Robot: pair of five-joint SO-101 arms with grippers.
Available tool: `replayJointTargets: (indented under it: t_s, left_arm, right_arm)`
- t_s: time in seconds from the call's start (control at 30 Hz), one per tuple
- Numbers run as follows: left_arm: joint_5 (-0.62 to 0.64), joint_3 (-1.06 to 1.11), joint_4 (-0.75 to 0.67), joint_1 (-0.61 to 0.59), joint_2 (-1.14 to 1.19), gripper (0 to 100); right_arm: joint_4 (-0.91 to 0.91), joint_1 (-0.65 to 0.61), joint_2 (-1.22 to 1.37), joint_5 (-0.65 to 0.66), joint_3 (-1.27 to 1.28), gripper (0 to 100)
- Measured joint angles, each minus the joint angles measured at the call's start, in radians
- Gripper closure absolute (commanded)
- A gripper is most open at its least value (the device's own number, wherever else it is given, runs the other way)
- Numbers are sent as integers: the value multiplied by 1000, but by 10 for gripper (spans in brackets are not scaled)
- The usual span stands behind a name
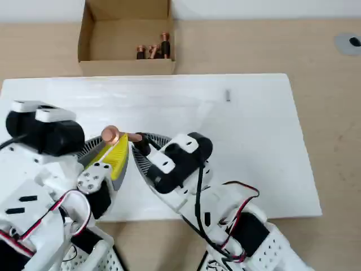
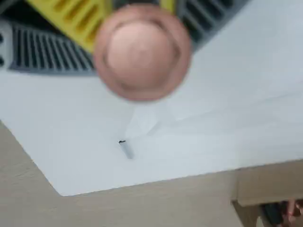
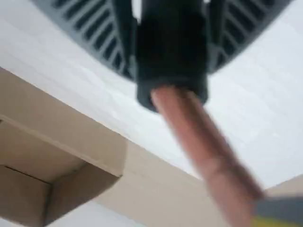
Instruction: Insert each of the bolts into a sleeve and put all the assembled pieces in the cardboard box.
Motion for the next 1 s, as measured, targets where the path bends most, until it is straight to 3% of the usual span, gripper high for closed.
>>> replayJointTargets:
  t_s: [0.4,0.7,1.0]
  left_arm:
    - [-11,0,0,2,0,993]
    - [-15,2,2,0,2,993]
    - [-15,2,2,-2,0,993]
  right_arm:
    - [0,0,0,0,0,989]
    - [0,-112,0,0,0,989]
    - [0,-120,-2,0,-2,989]
